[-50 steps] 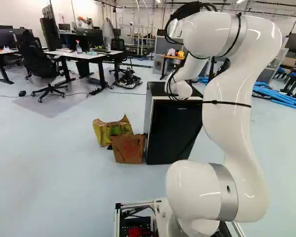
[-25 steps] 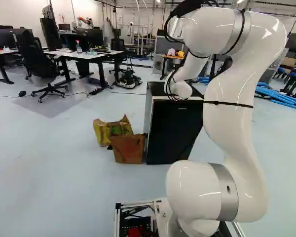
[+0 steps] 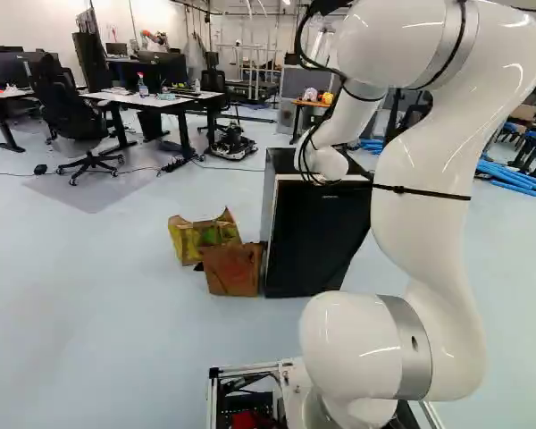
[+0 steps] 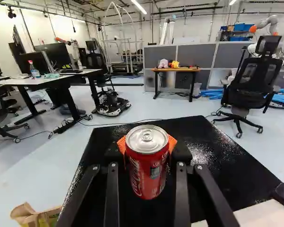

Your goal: Grab a drink from the fridge

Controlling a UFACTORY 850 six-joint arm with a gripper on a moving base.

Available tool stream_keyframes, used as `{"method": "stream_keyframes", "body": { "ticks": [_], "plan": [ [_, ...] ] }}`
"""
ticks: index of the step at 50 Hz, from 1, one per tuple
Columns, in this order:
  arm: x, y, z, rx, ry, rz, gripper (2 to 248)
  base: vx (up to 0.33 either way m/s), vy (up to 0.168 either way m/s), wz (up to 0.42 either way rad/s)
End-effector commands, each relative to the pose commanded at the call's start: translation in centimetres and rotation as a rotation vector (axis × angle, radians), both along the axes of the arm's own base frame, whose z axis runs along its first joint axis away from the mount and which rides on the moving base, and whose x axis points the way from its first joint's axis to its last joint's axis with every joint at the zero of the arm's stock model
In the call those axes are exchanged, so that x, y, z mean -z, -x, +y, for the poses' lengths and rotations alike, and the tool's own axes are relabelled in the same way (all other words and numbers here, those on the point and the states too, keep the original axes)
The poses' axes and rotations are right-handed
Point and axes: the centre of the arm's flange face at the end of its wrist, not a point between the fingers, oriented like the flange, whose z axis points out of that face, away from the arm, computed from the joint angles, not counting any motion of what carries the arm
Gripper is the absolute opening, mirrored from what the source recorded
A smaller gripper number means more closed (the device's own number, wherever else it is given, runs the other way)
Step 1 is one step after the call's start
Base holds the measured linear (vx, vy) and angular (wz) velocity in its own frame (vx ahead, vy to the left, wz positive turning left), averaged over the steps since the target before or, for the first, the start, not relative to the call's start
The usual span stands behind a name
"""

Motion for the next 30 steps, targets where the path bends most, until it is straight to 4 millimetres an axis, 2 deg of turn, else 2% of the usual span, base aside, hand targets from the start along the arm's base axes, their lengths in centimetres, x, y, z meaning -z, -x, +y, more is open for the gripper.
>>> {"method": "stream_keyframes", "body": {
  "ticks": [15,30],
  "plan": [
    [-0.4,3.6,2.1,-0.025,0.0,0.026,100,0.0,0.0,0.0],
    [-0.4,8.4,4.4,-0.055,0.001,0.058,100,0.0,0.0,0.0]
  ]
}}
